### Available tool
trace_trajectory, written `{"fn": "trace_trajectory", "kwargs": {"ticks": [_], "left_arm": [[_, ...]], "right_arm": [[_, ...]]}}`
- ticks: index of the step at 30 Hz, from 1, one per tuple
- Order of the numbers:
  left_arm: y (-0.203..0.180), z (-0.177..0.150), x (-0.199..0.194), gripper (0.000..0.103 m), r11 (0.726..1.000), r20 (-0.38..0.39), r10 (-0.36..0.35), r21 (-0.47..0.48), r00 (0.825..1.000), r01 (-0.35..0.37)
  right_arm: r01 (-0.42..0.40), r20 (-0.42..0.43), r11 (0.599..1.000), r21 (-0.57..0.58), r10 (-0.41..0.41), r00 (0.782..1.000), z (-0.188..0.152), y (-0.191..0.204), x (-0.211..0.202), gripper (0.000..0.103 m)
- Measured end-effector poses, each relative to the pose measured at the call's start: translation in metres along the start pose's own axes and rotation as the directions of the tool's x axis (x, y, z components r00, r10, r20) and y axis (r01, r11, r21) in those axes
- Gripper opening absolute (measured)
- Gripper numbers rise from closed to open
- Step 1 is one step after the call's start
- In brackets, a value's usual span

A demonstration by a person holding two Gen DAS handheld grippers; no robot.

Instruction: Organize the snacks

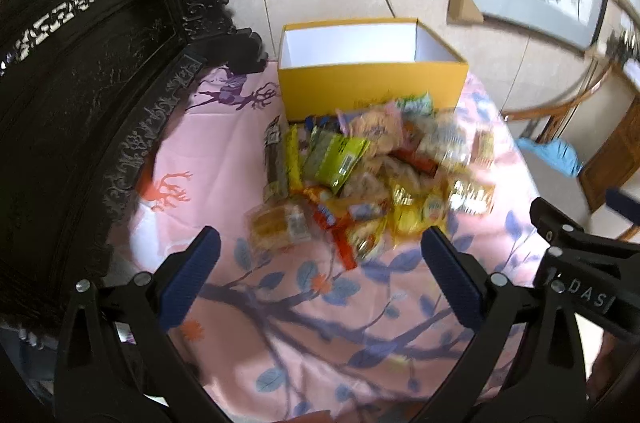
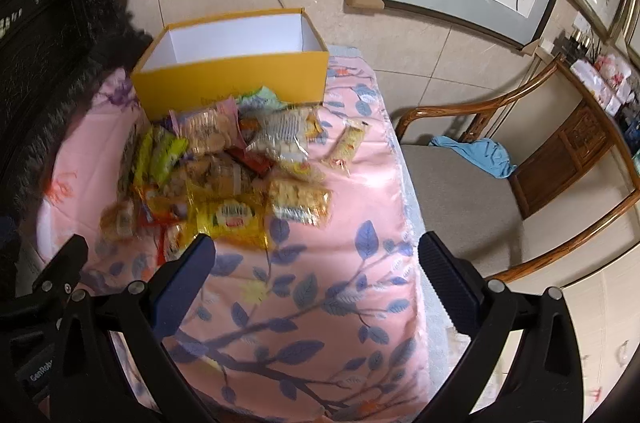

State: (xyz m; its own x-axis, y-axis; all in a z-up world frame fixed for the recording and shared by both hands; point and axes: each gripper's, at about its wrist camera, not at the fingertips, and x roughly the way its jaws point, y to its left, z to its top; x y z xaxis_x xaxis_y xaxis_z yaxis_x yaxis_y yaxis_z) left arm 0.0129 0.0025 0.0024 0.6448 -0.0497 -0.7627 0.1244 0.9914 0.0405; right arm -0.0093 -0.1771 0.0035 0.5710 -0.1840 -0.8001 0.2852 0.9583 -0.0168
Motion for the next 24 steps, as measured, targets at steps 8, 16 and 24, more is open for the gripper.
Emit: {"fn": "trace_trajectory", "kwargs": {"ticks": [8, 16, 24], "left_arm": [[0.027, 0.032, -0.011, 0.101, 0.929, 0.047, -0.192, -0.312, 0.98, 0.197], [0.045, 0.007, -0.022, 0.101, 0.889, 0.072, -0.183, -0.414, 0.98, 0.196], [0.047, 0.013, -0.049, 0.101, 0.861, 0.244, -0.28, -0.364, 0.929, 0.355]], "right_arm": [[-0.125, 0.041, 0.982, 0.145, 0.12, 0.992, 0.024, -0.019, -0.02, 0.102], [-0.138, 0.124, 0.977, 0.16, 0.119, 0.985, 0.007, -0.021, -0.053, 0.102], [-0.142, 0.074, 0.976, 0.164, 0.132, 0.988, 0.004, -0.022, -0.045, 0.102]]}}
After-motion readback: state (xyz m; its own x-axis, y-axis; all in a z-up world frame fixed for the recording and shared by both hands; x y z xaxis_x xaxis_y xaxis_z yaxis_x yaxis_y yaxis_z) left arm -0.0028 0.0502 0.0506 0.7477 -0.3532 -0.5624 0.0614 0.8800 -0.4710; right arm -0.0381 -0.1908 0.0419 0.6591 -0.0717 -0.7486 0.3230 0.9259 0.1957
